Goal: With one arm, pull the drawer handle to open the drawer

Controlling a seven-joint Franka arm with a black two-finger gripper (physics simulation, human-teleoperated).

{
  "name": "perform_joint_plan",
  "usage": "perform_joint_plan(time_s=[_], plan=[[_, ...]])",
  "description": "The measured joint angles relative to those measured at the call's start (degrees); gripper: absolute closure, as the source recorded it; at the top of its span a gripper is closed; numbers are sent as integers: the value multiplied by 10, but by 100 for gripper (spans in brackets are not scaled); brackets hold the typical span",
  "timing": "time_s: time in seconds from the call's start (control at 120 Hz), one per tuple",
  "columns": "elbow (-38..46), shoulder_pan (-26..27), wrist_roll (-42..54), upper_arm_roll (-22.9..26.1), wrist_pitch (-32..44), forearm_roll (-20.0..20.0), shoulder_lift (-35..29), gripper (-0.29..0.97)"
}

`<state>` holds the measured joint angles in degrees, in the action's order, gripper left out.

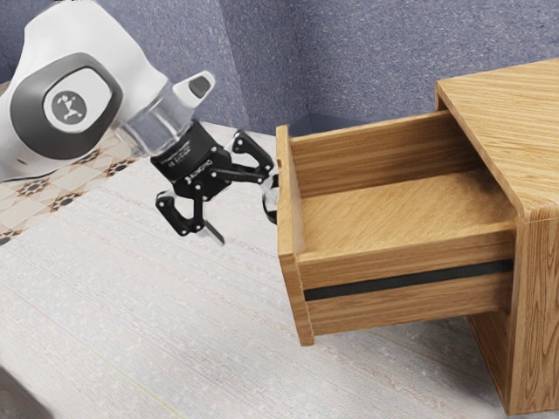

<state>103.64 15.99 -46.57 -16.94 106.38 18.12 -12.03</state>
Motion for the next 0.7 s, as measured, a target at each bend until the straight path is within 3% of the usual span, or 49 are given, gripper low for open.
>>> perform_joint_plan(time_s=[0.5,0.617,0.7], plan=[[9,0,-3,-6,-4,-14,-38,0],[-33,3,-4,30,-37,-74,-57,0],[-79,5,13,76,-79,-147,-57,0]])
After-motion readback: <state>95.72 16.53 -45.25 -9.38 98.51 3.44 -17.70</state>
